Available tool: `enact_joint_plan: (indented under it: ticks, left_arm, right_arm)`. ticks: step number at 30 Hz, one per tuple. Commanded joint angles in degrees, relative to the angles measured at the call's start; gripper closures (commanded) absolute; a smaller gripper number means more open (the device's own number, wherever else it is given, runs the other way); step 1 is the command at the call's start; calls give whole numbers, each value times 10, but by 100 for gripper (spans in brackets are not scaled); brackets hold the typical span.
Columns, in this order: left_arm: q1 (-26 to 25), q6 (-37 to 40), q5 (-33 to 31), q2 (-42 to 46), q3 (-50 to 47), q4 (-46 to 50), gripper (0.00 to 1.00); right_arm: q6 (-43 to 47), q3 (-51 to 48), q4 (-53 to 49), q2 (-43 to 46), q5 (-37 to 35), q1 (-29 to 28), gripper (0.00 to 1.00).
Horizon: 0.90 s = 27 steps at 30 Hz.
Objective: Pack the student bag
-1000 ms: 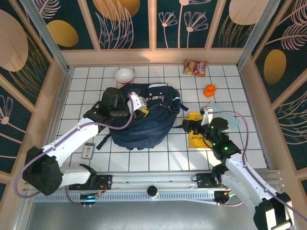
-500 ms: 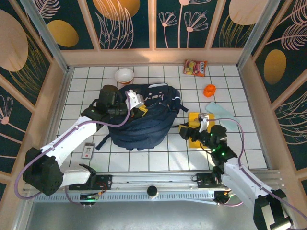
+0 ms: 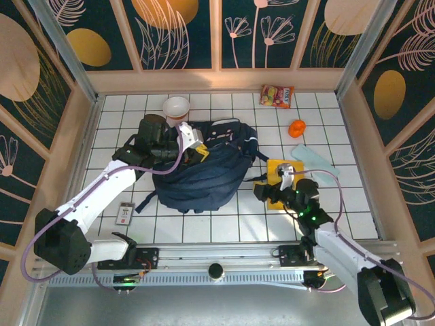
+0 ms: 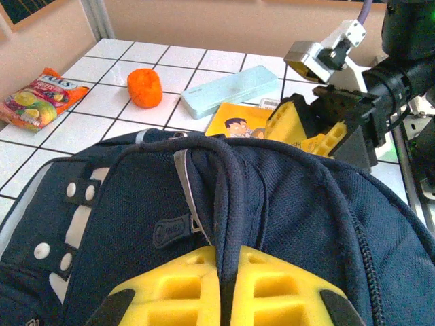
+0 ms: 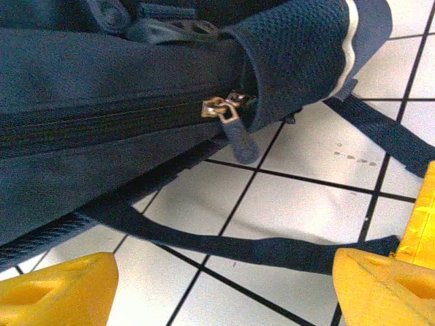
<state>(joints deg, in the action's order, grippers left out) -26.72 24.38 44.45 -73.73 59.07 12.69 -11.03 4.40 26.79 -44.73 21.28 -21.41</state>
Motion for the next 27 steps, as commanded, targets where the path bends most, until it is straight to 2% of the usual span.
enact_joint_plan:
  ticks: [1,12,15,19,21,24,27]
  left_arm:
    - [8,27,48,13,39,-32,100]
    - [10,40,60,13,48,-15,100]
    - [10,40,60,14,47,-17,100]
    - [10,39,59,12,46,-25,100]
    - [10,39,50,12,44,-29,100]
    - [10,42,6,16,36,-41,100]
    - [10,46,-33,16,28,-48,100]
  right_arm:
    - [44,34,53,-56,-5,2,19]
    - [112,129,152,-281,75,-2,22]
    - [120,150,169,-326,109,-2,28]
    - [124,157,179,-349,147,-1,43]
    - [126,155,170,-344,153,0,57]
    - [127,147,156,-323,147,-1,77]
    - [133,144,134,-302,146,0,88]
